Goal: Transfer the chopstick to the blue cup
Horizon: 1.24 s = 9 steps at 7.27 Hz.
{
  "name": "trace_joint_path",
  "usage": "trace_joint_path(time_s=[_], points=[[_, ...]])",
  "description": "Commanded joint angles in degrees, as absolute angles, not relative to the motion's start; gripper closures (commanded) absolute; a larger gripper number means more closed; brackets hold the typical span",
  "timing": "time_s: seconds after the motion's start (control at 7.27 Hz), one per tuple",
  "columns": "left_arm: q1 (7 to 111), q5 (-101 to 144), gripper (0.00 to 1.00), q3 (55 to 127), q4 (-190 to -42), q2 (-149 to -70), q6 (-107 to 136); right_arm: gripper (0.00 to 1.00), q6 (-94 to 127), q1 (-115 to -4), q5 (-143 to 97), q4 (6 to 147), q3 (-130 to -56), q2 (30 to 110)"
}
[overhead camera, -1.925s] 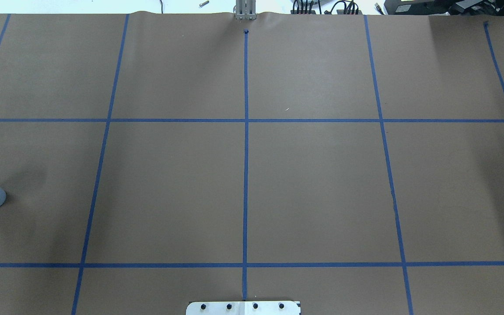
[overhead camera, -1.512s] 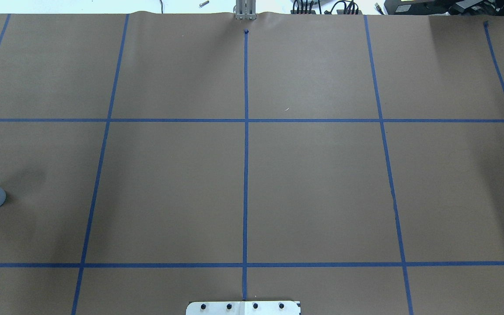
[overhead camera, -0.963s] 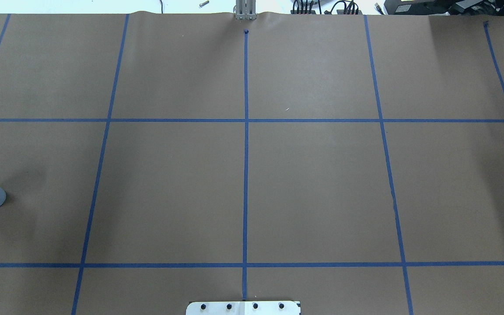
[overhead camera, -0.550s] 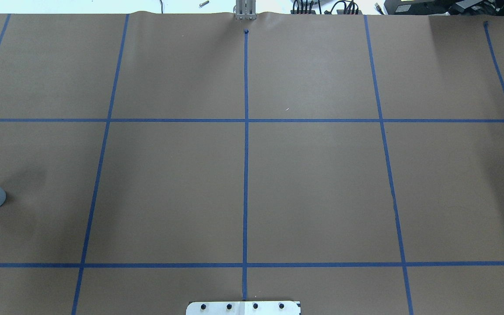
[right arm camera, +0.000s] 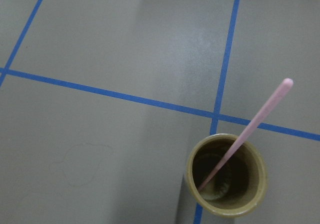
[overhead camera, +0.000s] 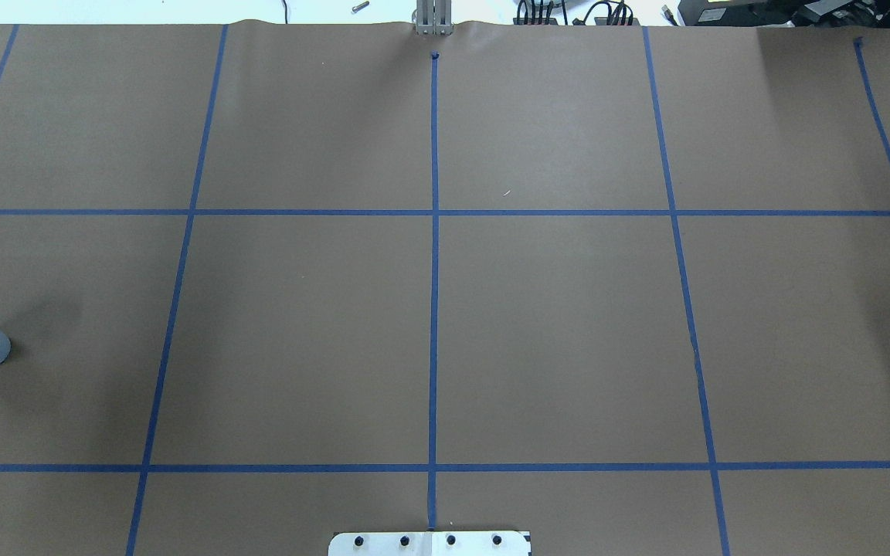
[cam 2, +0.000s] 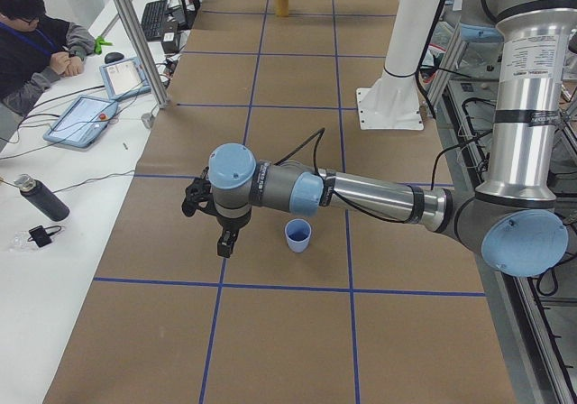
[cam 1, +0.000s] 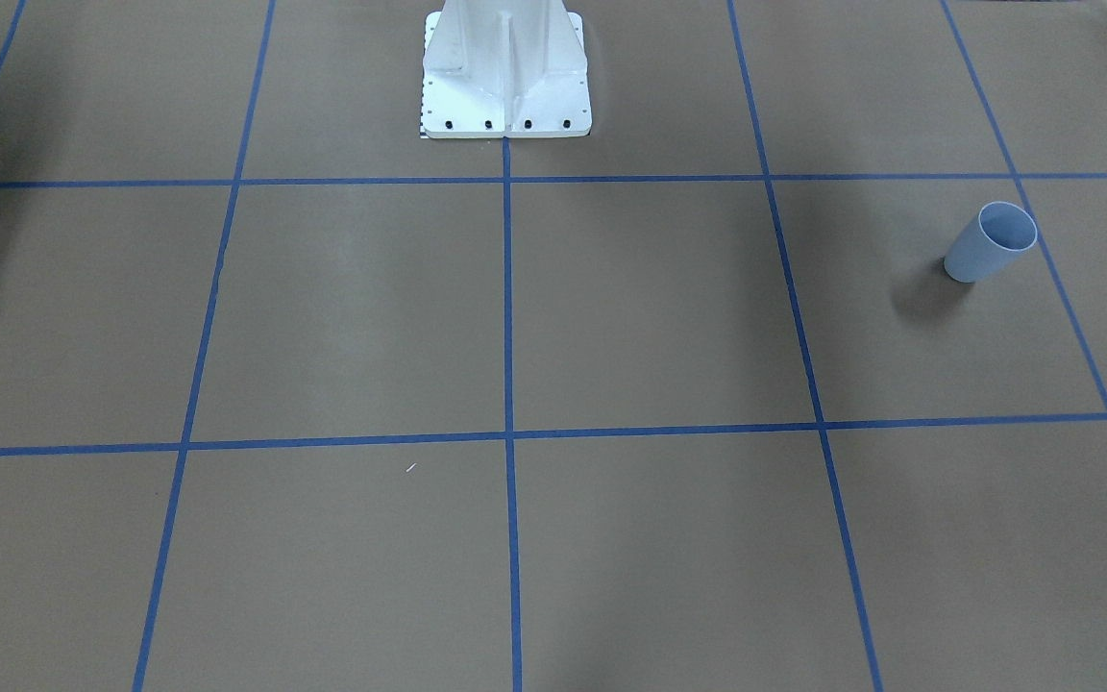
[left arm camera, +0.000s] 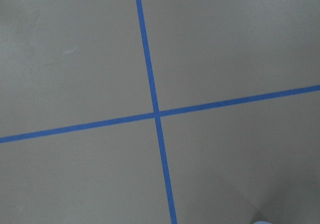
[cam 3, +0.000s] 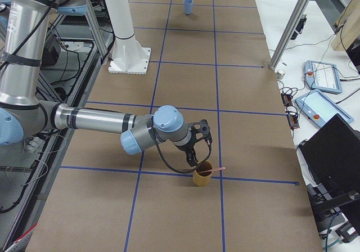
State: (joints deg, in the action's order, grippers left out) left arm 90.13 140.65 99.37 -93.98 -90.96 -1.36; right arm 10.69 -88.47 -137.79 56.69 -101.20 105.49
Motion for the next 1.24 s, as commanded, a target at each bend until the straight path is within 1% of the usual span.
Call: trace_joint_path(time_s=[0.0,0.14,0.28,0.41,0.55,0.83,1.1], points=[[86.15,141.77,0.01,101.15,-96.15,-88.96,6.03,0.00,22.01,-82.31,-137.03,57.20,-103.43,105.21],[84.13,141.33,0.01,103.25,-97.54,-85.64,8.33,0.00,23.10,-79.83,-136.93,65.31,-107.62,104.77],[82.37,141.15,0.01,103.62,-100.52,-82.39,9.39,0.00,23.20,-78.67,-134.32,75.57,-112.71,102.42],[79.57,141.15,0.01,103.62,-102.29,-79.92,9.93,0.00,23.12,-77.97,-129.95,78.89,-114.33,102.13],[77.54,141.15,0.02,103.62,-104.74,-79.02,13.67,0.00,23.12,-77.61,-129.55,78.93,-114.17,102.22],[71.48,137.84,0.02,103.45,-115.96,-74.03,20.36,0.00,23.12,-77.61,-129.55,78.84,-114.08,102.39],[69.79,137.46,0.09,101.43,-118.04,-73.91,21.45,0.00,23.12,-77.61,-129.64,78.84,-114.08,102.48]])
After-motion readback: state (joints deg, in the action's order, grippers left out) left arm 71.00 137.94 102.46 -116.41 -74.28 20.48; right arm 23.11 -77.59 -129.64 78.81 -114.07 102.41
